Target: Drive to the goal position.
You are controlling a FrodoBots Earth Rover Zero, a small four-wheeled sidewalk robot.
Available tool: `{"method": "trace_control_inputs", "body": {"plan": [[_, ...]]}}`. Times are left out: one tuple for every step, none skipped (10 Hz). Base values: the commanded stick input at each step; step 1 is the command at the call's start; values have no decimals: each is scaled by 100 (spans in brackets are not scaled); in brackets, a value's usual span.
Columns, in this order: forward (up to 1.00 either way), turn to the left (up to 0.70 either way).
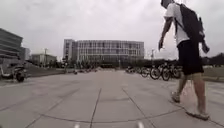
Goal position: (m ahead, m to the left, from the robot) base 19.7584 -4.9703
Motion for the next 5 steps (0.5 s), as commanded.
{"method": "trace_control_inputs", "body": {"plan": [[85, 0], [85, 0], [85, 0], [85, 0], [85, 0]]}}
